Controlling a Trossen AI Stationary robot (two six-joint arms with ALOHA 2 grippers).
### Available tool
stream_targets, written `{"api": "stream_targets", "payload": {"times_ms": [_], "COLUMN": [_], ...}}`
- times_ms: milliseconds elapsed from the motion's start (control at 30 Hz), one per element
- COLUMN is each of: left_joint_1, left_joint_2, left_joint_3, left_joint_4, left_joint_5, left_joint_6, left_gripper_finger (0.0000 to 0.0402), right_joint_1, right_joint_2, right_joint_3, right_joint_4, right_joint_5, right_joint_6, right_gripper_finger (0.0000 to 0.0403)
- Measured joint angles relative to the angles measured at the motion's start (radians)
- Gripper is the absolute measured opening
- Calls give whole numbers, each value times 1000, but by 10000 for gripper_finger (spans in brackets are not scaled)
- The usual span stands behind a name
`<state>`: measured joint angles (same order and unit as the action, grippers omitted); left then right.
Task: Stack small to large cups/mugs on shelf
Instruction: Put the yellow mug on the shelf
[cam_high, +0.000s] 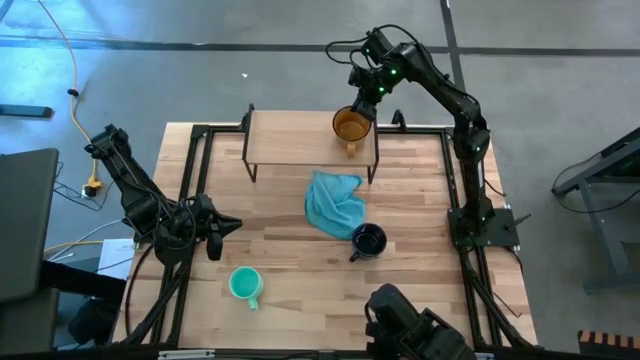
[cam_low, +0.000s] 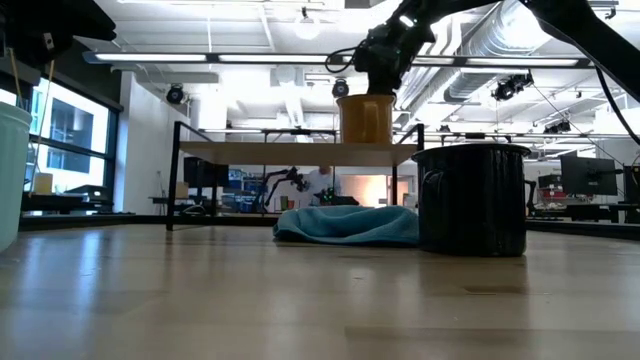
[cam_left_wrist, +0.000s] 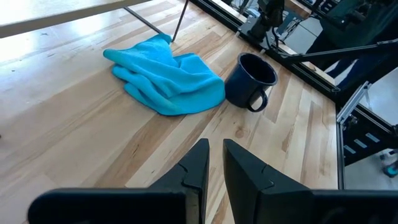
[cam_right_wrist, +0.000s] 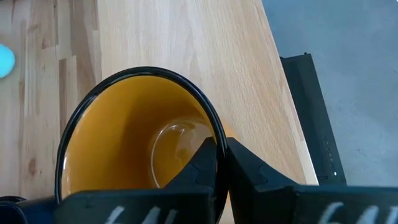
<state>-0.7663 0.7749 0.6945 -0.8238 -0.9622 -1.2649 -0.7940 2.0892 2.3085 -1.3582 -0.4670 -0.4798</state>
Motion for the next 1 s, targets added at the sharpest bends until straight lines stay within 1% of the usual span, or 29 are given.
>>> {"api": "stream_targets", "payload": {"times_ms": [333,500,700,867,1000], "left_joint_1": [0,0,0,0,0], "left_joint_2": [0,0,0,0,0], "left_joint_3": [0,0,0,0,0], "left_joint_4": [0,0,-10,-12,-13], "left_joint_5": [0,0,0,0,0], "left_joint_6": [0,0,0,0,0], "left_gripper_finger": [37,37,37,37,37], "right_joint_1": [-8,-26,-32,-31,-31], "right_joint_2": [0,3,3,3,3], "right_joint_3": [0,-1,-1,-1,-1], "right_joint_4": [-23,-22,-2,22,16], "right_joint_5": [-19,-58,-62,-112,-117], "right_joint_6": [-19,-23,-26,-25,-26], "right_gripper_finger": [0,0,0,0,0]}}
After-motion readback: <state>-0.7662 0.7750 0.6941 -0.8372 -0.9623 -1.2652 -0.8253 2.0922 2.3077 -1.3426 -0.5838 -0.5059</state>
